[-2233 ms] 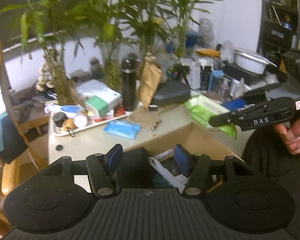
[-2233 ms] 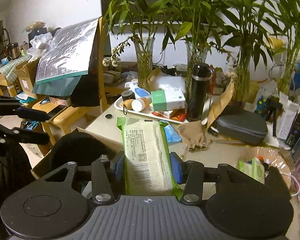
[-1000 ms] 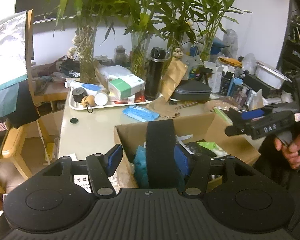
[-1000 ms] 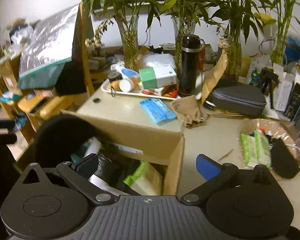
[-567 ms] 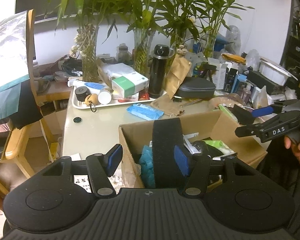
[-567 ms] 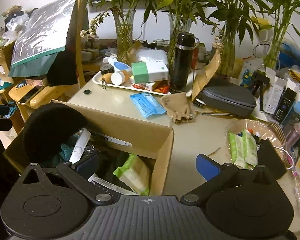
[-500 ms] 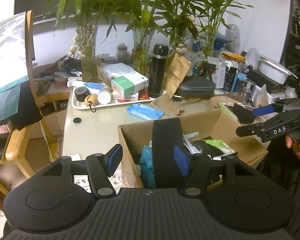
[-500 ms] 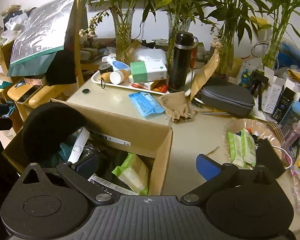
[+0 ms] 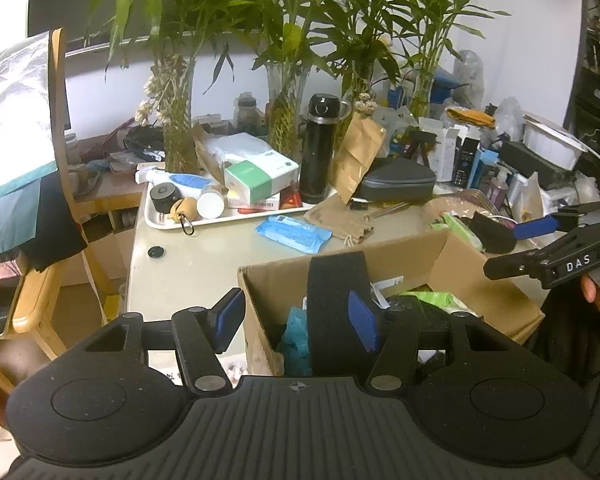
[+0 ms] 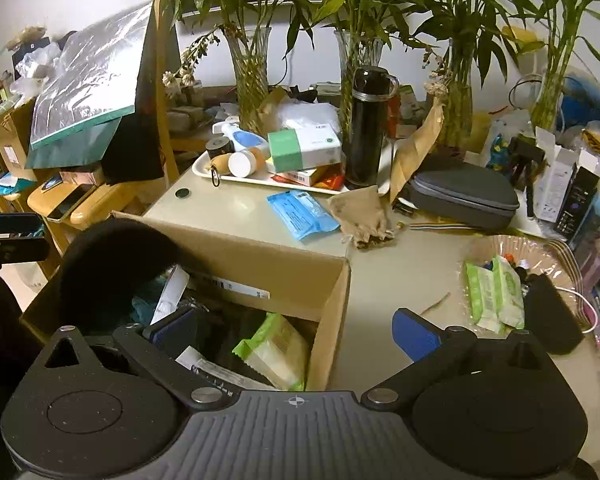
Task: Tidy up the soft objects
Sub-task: 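Withdraw both tools from the box back toward the desk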
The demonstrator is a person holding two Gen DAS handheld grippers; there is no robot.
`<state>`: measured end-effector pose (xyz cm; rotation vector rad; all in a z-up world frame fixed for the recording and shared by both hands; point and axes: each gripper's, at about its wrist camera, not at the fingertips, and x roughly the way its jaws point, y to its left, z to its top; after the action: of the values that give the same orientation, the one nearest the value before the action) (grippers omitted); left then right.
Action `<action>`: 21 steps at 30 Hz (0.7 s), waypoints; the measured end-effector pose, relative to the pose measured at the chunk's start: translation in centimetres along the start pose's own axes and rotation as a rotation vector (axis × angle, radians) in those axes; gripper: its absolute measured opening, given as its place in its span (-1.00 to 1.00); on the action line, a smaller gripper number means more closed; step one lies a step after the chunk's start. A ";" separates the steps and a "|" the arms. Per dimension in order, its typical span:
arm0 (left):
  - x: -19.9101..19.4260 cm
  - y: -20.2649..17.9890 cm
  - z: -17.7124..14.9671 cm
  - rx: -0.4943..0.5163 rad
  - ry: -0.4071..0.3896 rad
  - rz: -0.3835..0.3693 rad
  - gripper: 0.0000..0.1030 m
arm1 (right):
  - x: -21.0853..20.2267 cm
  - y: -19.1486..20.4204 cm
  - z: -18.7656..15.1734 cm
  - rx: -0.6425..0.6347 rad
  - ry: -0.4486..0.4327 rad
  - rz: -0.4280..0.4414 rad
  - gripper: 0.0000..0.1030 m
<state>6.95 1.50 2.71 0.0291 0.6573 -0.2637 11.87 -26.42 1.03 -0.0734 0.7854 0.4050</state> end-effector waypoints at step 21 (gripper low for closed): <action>3.7 2.0 1.9 -0.015 0.011 0.034 0.09 | 2.8 -3.7 2.3 0.141 -0.016 -0.006 1.00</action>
<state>11.39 2.33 1.84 0.0275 0.6692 -0.2260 16.59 -28.45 0.40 0.0593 0.7955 0.3426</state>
